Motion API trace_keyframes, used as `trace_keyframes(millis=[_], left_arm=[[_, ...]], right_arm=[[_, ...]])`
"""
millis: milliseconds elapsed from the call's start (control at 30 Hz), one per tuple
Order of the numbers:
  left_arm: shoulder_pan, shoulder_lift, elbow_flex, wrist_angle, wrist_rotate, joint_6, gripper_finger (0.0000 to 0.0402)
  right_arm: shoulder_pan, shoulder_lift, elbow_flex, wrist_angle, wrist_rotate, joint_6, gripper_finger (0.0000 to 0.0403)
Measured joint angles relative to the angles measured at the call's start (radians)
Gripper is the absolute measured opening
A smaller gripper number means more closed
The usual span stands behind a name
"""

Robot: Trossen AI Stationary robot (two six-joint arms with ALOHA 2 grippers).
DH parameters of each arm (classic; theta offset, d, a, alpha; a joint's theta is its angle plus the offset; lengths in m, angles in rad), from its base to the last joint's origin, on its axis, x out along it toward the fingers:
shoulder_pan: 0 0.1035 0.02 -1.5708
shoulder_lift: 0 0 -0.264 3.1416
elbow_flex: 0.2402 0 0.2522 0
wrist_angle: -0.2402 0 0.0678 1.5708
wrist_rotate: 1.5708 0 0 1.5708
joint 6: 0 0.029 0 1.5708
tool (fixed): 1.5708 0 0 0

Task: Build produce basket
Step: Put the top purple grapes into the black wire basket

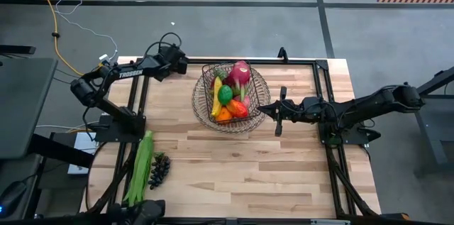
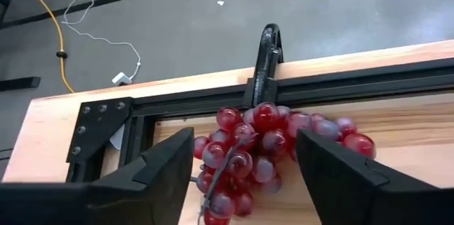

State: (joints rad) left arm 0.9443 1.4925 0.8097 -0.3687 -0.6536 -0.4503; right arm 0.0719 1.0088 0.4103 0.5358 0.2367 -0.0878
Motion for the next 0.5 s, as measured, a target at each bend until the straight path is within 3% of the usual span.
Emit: trace_keyframes(millis=[233,367,500], left_arm=[[0.010,0.001,0.089,-0.021,0.103,-0.019,0.0225],[-0.008,0.000,0.126,-0.024,0.097,-0.019,0.0225],[0.021,0.000,0.120,-0.155,0.102,-0.093,0.0225]], right_arm=[[0.000,0.000,0.000,0.003,0.000,-0.020,0.0000],[0.000,0.000,0.000,0.007,0.000,-0.024,0.0000],[0.000,0.000,0.000,0.007,0.000,-0.025,0.0000]])
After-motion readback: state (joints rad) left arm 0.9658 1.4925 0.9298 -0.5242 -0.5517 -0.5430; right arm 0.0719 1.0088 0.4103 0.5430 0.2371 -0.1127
